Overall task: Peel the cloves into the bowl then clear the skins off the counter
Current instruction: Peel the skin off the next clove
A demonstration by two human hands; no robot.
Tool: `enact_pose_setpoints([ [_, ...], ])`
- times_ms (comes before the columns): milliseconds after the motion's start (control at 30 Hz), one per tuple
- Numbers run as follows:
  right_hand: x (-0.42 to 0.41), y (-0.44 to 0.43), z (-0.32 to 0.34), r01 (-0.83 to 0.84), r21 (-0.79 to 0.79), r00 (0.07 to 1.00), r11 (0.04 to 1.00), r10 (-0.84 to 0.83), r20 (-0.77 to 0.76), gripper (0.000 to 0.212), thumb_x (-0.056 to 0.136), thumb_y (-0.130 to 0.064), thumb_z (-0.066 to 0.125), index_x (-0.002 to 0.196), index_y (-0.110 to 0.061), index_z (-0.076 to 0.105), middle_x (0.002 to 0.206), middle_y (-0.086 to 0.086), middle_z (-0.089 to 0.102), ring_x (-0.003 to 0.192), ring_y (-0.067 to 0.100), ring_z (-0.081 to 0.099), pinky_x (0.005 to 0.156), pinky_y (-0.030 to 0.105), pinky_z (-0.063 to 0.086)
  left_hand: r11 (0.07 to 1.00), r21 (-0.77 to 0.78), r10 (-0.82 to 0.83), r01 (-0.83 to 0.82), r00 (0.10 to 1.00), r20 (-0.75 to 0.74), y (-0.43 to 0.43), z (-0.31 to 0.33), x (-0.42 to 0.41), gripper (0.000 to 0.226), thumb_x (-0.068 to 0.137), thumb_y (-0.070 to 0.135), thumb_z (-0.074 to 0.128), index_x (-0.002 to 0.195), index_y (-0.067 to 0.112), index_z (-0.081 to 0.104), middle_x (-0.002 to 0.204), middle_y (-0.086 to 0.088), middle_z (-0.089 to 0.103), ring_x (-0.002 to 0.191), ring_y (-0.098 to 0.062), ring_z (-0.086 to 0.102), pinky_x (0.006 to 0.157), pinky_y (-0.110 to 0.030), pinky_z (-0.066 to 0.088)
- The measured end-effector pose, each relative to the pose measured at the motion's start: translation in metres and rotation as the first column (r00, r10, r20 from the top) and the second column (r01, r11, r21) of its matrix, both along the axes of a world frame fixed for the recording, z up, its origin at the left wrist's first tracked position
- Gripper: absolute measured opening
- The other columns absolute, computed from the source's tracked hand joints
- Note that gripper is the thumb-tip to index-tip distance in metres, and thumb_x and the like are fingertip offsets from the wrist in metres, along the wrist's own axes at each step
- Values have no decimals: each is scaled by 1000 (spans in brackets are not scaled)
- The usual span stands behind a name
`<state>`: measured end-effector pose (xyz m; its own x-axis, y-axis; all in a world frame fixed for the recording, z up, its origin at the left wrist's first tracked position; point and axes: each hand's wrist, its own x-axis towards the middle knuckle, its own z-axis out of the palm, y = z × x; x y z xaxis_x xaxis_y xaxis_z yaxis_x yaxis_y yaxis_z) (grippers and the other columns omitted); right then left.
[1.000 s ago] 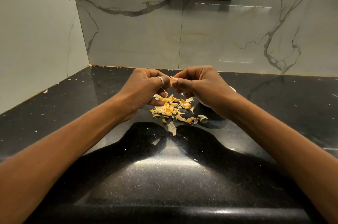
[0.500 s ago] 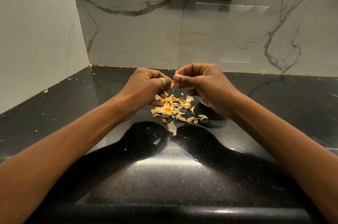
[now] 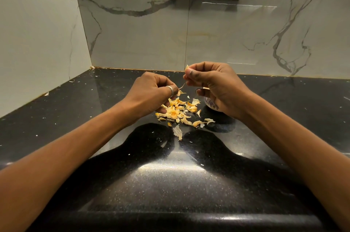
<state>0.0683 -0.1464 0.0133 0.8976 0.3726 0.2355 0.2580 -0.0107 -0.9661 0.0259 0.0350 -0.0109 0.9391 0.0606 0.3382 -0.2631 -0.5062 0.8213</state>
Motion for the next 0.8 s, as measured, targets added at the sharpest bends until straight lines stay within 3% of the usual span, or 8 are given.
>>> enact_pose_setpoints([
  [133, 0, 0, 0, 13, -34, 1000, 999, -12, 24, 18, 94, -19, 67, 106, -6, 69, 95, 3, 74, 79, 6, 68, 65, 23, 49, 998, 52, 26, -29, 998, 63, -1, -1, 0, 26, 100, 23, 58, 81, 14, 73, 75, -3, 71, 57, -10, 62, 53, -31, 59],
  [333, 1, -1, 1, 30, -57, 998, 998, -26, 60, 17, 94, -20, 67, 104, -7, 69, 93, 2, 74, 76, 4, 68, 61, 19, 49, 984, 146, 80, -101, 987, 138, 0, -4, 3, 22, 88, 31, 76, 76, 14, 72, 69, -6, 70, 58, -19, 68, 50, -25, 57],
  [533, 1, -2, 0, 44, -92, 995, 995, -35, 97, 19, 93, -20, 68, 106, -6, 69, 105, 10, 74, 78, 4, 68, 60, 17, 50, 971, 214, 66, -108, 979, 191, 2, -5, 4, 5, 85, 22, 79, 86, 19, 75, 73, 8, 70, 59, 1, 64, 58, -24, 58],
  [700, 1, -1, 0, 38, -103, 994, 994, -27, 103, 19, 94, -21, 67, 106, -6, 68, 106, 13, 74, 79, 6, 68, 60, 18, 50, 968, 223, 65, -118, 971, 232, 2, -6, 4, 14, 91, 31, 72, 82, 21, 77, 65, 17, 65, 58, 0, 62, 64, -33, 61],
  [800, 1, -1, 0, 40, -103, 994, 994, -29, 105, 19, 93, -21, 68, 105, -6, 69, 106, 13, 74, 79, 6, 68, 61, 18, 50, 964, 237, 56, -116, 968, 245, 3, -6, 4, 12, 88, 28, 76, 81, 19, 76, 67, 13, 67, 56, 1, 61, 62, -28, 59],
])
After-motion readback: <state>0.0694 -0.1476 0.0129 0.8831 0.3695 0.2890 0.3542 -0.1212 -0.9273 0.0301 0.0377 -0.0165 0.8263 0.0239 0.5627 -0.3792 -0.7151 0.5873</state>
